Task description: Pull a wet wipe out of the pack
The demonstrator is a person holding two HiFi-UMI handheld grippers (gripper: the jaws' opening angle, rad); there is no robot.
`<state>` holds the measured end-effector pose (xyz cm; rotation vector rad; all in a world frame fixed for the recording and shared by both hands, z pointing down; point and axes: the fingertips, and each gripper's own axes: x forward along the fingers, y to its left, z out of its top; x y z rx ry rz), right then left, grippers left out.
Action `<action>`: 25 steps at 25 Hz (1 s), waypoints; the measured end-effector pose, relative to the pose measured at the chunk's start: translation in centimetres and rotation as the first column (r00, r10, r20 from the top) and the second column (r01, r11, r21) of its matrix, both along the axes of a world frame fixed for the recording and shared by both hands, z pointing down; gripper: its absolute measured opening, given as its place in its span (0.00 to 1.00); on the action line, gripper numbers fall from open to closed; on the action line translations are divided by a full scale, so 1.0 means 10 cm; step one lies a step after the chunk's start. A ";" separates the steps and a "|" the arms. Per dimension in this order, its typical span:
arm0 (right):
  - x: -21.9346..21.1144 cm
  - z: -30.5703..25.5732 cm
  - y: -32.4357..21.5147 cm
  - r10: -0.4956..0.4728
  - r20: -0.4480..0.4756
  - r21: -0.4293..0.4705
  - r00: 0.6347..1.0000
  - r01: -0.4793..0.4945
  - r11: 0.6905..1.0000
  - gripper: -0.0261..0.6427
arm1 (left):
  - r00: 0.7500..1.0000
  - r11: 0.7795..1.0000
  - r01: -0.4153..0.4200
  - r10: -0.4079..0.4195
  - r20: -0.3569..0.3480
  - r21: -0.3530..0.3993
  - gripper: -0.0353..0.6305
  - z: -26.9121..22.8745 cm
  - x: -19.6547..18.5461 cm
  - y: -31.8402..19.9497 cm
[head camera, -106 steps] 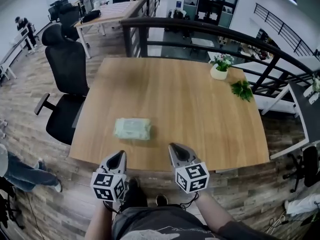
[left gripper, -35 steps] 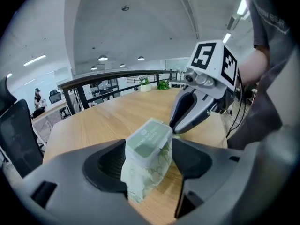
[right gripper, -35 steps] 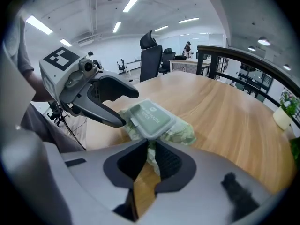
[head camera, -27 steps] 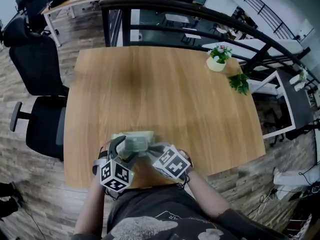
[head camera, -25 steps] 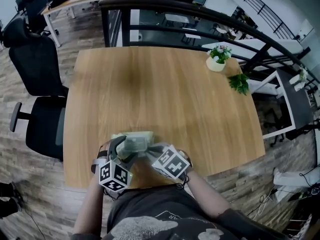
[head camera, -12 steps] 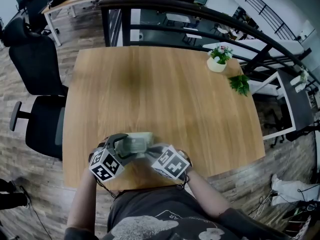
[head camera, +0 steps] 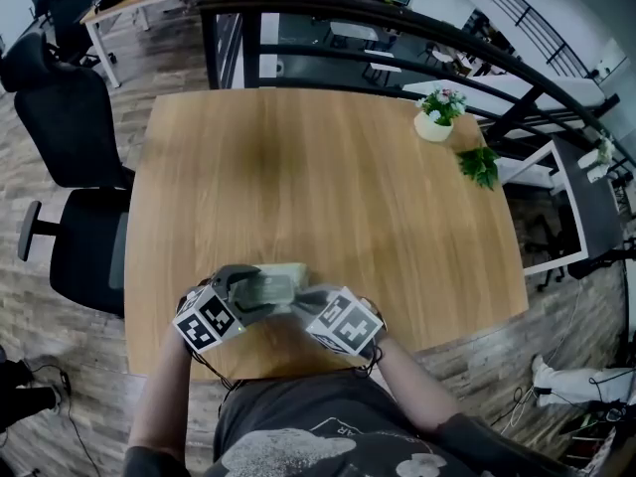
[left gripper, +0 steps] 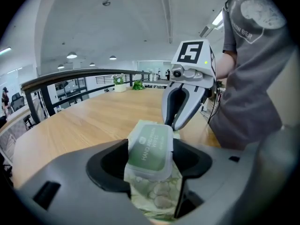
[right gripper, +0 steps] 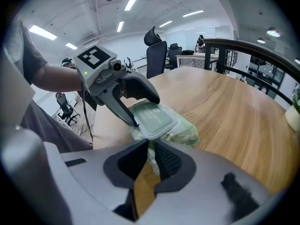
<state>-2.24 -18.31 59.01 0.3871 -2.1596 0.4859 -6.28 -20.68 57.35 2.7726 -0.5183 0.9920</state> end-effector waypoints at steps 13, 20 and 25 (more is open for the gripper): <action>0.01 -0.02 -0.03 0.003 0.004 -0.022 1.000 -0.003 1.000 0.13 | 0.996 0.994 -0.031 0.023 -0.083 -0.105 0.47 -0.06 0.04 -0.03; 0.00 -0.01 -0.04 0.001 -0.001 -0.021 1.000 -0.001 1.000 0.13 | 0.994 0.988 -0.054 0.039 -0.102 -0.147 0.47 -0.06 0.03 -0.04; -0.01 -0.02 -0.04 0.001 -0.001 -0.022 1.000 -0.001 1.000 0.13 | 0.993 0.983 -0.060 0.042 -0.108 -0.174 0.47 -0.06 0.03 -0.04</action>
